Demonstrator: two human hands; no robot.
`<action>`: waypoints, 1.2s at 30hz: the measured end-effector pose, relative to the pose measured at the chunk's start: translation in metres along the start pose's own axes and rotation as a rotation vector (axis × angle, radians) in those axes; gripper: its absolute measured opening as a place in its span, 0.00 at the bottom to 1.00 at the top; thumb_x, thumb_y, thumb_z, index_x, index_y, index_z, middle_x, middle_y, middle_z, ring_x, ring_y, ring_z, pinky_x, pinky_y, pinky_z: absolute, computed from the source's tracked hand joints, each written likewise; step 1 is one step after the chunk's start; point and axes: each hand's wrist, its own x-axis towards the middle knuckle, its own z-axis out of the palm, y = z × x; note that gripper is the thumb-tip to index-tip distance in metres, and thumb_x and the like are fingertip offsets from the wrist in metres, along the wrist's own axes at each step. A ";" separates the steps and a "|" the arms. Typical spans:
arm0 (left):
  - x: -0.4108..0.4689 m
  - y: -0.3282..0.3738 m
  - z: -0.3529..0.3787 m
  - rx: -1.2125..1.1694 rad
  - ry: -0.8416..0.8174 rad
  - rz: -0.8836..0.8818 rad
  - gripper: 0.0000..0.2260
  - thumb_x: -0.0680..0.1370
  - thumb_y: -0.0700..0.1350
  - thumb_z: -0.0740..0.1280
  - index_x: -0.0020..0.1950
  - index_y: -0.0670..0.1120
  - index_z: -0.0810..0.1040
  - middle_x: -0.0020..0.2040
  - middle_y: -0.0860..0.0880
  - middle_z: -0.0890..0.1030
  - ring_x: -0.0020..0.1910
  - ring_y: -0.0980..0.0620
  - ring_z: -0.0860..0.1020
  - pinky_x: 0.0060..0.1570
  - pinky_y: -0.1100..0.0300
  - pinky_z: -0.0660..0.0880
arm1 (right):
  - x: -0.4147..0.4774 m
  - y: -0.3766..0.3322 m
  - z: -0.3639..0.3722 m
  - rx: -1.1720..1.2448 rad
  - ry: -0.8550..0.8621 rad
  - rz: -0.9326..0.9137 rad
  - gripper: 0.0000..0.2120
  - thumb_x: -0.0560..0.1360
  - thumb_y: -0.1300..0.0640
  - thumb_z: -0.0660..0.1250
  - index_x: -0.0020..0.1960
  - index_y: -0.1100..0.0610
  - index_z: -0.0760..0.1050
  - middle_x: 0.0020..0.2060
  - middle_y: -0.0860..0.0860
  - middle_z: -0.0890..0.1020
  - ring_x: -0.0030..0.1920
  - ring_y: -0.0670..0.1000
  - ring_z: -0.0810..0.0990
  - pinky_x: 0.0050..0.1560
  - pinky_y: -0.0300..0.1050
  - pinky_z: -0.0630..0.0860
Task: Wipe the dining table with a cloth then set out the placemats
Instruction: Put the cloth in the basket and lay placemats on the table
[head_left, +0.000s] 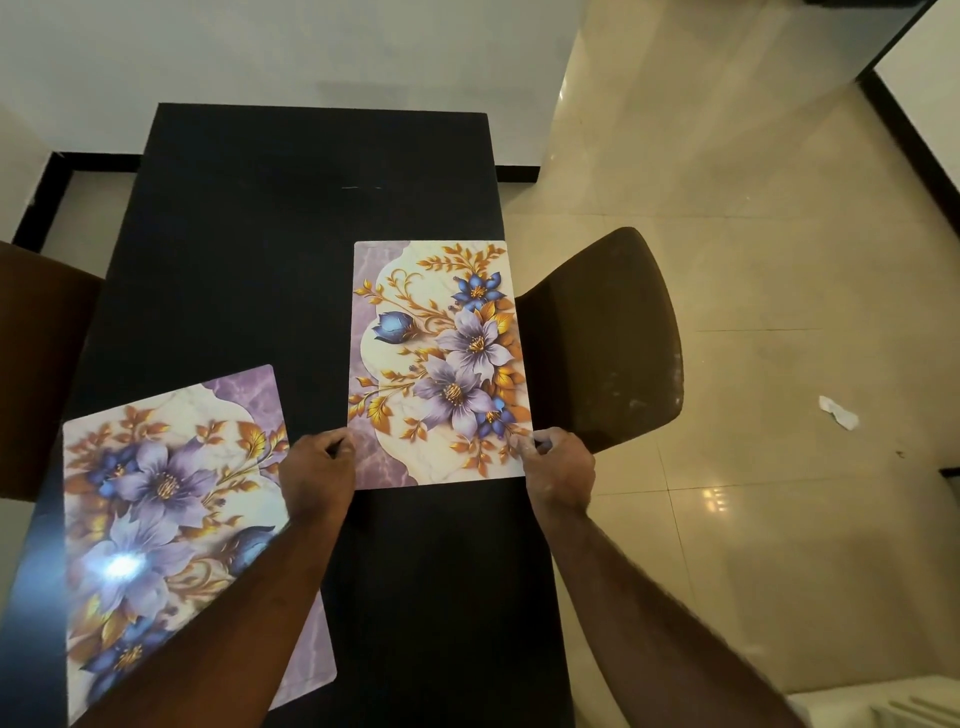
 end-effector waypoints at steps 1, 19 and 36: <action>0.000 0.000 0.000 0.005 -0.009 0.003 0.12 0.88 0.46 0.69 0.65 0.43 0.88 0.58 0.43 0.89 0.50 0.49 0.82 0.52 0.46 0.87 | 0.000 0.000 0.000 -0.006 0.001 -0.002 0.15 0.79 0.44 0.80 0.59 0.52 0.87 0.53 0.47 0.87 0.50 0.47 0.86 0.40 0.40 0.81; -0.061 -0.111 -0.109 -0.030 0.154 -0.288 0.17 0.82 0.48 0.77 0.68 0.42 0.84 0.62 0.38 0.86 0.61 0.36 0.83 0.63 0.39 0.80 | -0.118 -0.030 0.008 -0.084 -0.109 -0.076 0.17 0.82 0.46 0.77 0.67 0.52 0.82 0.60 0.49 0.83 0.56 0.47 0.82 0.55 0.48 0.85; -0.088 -0.210 -0.184 0.061 -0.011 -0.742 0.32 0.83 0.63 0.71 0.72 0.37 0.77 0.71 0.34 0.77 0.70 0.34 0.75 0.68 0.41 0.74 | -0.292 -0.107 0.137 -0.463 -0.518 -0.074 0.39 0.80 0.32 0.73 0.78 0.56 0.67 0.74 0.54 0.69 0.74 0.56 0.71 0.70 0.50 0.77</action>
